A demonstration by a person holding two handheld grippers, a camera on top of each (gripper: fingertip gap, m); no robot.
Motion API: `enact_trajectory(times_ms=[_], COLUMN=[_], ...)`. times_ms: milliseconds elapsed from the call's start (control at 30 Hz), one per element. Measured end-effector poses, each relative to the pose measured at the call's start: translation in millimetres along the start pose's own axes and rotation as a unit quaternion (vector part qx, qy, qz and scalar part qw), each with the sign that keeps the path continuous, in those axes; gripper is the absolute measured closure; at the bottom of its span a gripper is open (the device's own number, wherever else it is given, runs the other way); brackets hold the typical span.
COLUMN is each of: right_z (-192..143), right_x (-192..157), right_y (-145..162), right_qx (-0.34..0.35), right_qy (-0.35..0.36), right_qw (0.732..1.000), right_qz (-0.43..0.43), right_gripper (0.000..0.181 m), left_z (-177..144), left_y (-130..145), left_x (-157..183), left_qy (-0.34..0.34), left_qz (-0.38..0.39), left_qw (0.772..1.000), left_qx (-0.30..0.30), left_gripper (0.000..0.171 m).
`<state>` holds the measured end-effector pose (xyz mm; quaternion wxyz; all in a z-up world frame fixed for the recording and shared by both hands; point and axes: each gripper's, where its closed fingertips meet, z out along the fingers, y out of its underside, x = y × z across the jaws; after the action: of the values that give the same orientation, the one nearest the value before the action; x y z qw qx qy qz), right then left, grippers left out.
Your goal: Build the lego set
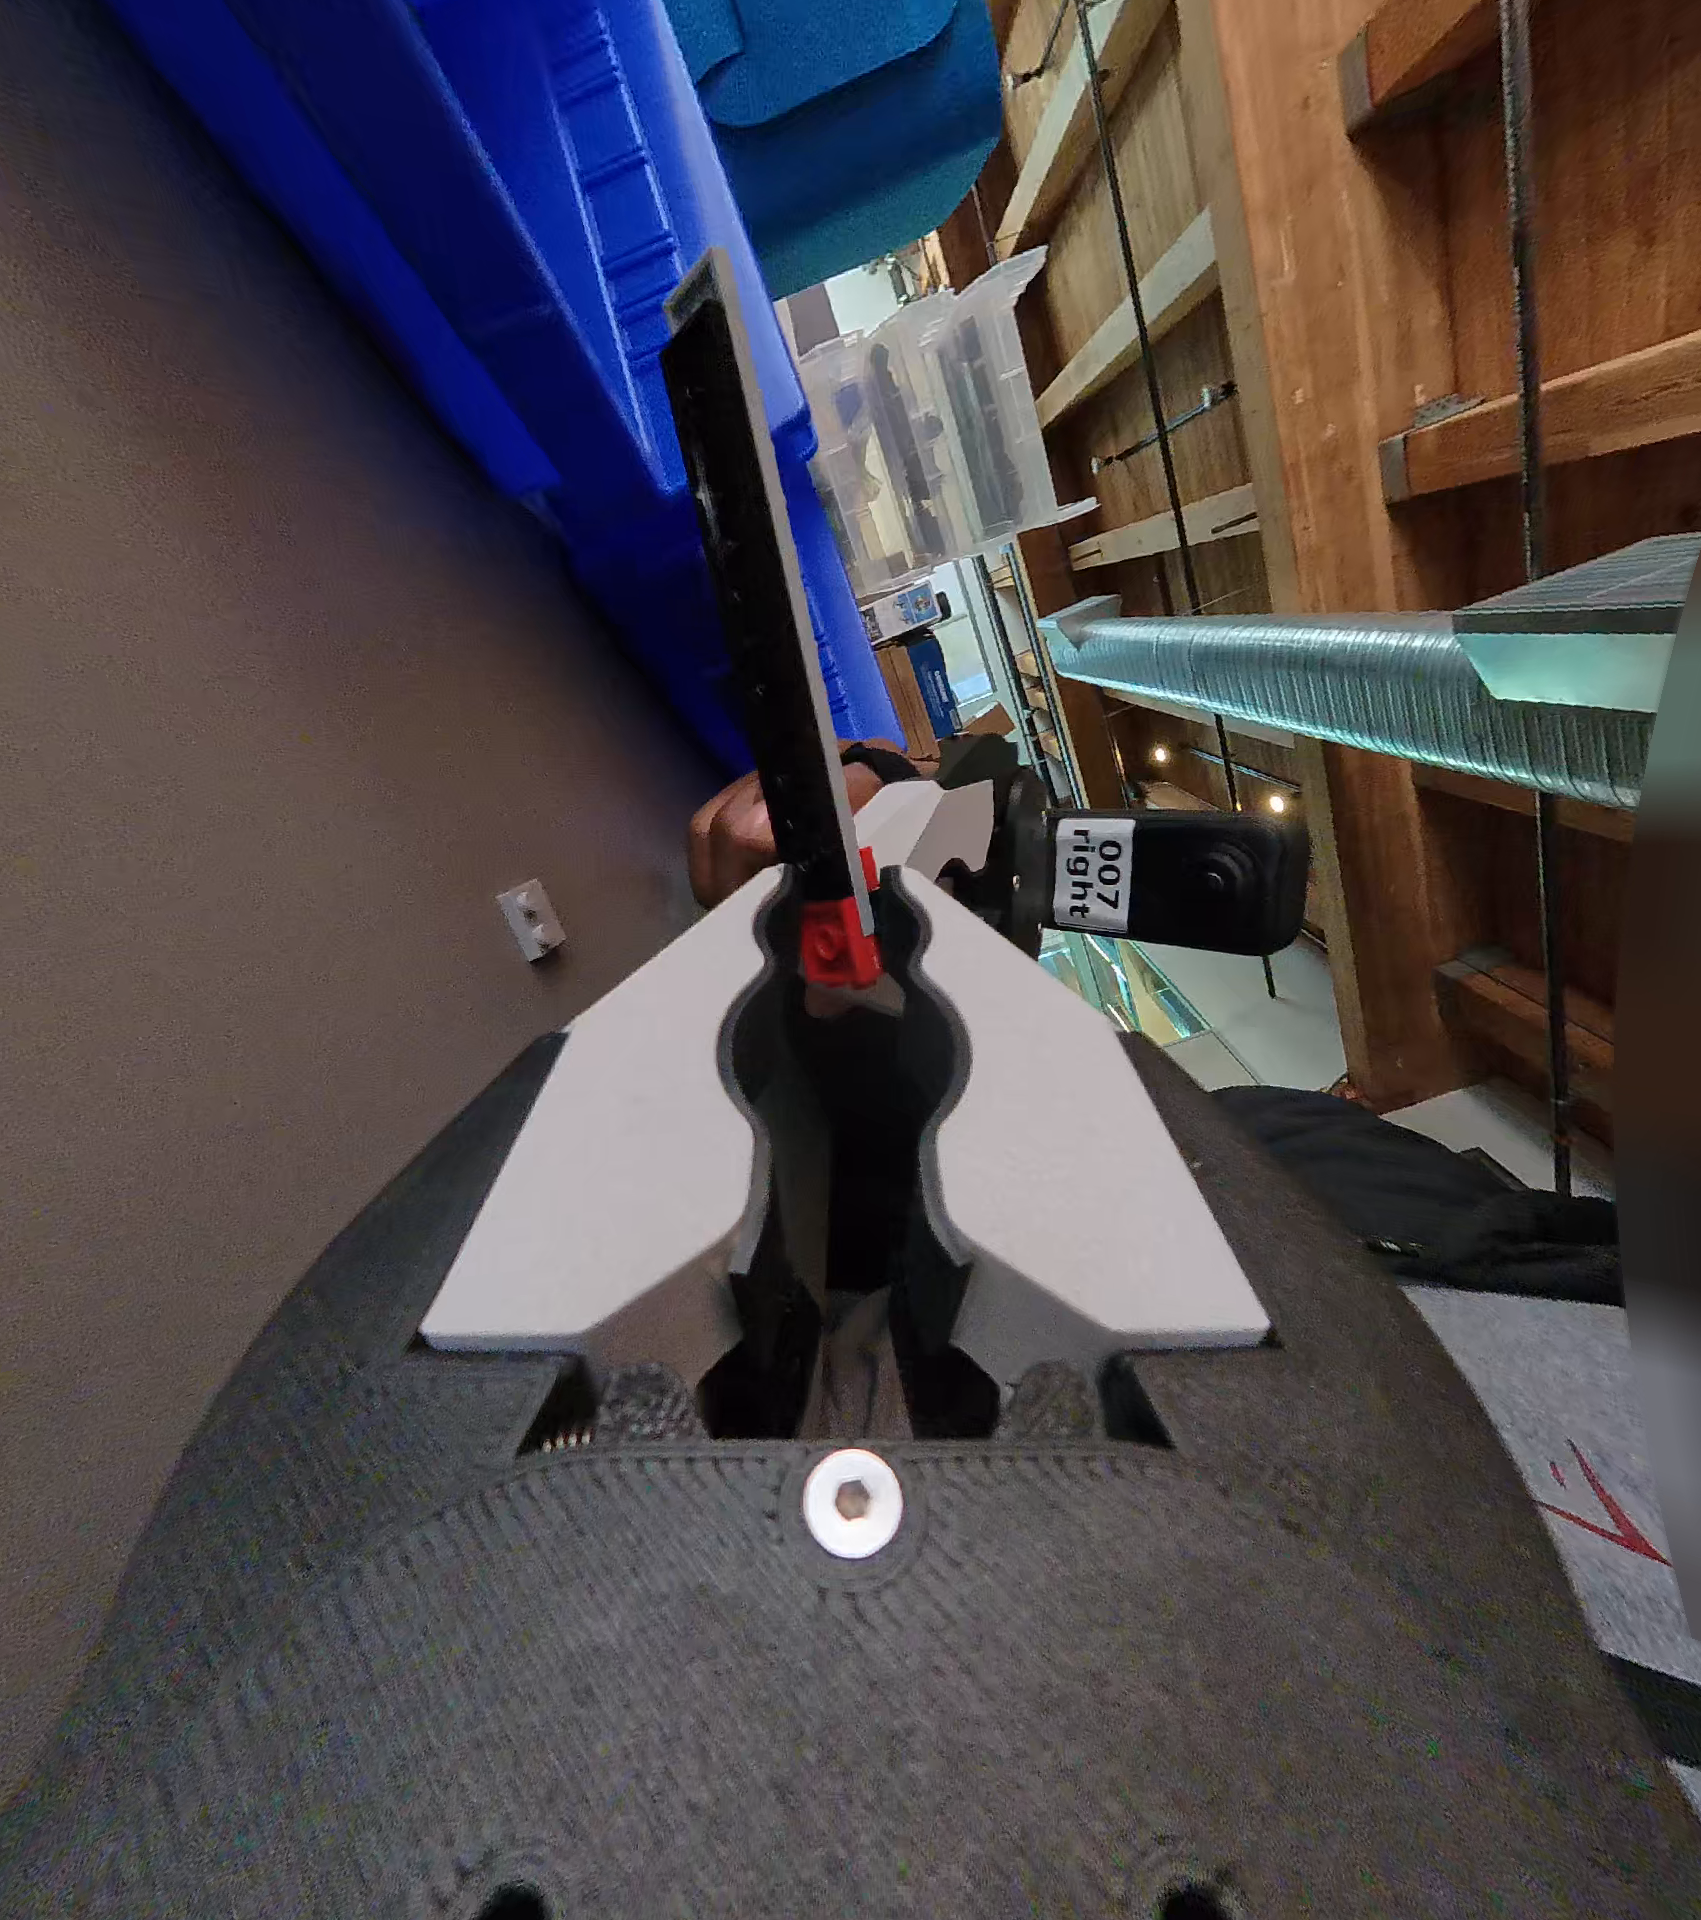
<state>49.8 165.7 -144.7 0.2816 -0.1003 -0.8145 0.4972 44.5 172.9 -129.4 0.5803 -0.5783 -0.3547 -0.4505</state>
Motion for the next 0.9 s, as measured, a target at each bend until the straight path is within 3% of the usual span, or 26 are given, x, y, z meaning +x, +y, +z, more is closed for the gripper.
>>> enact_trajectory(times_ms=[200,367,600,900], right_z=[1,1,1,5], right_x=[0,2,4,-2], right_y=[-3,-13,-10,-3], right_qx=[0.009,0.034,0.025,0.005], right_qy=[0.003,0.006,0.017,0.002], right_qw=[1.0,0.999,1.0,1.0], right_qz=[0.007,0.025,0.006,-0.01], right_gripper=[0.164,0.156,0.167,0.168], left_z=[-3,-4,0,-3], left_y=[-7,-8,-5,0], left_x=[16,19,8,-1], left_qy=[0.057,0.066,0.021,-0.01], left_qz=[0.003,0.008,0.023,0.031], left_qw=[0.998,0.997,0.999,0.999], left_qx=[0.023,0.027,0.012,-0.019], left_gripper=[0.158,0.157,0.157,0.157])
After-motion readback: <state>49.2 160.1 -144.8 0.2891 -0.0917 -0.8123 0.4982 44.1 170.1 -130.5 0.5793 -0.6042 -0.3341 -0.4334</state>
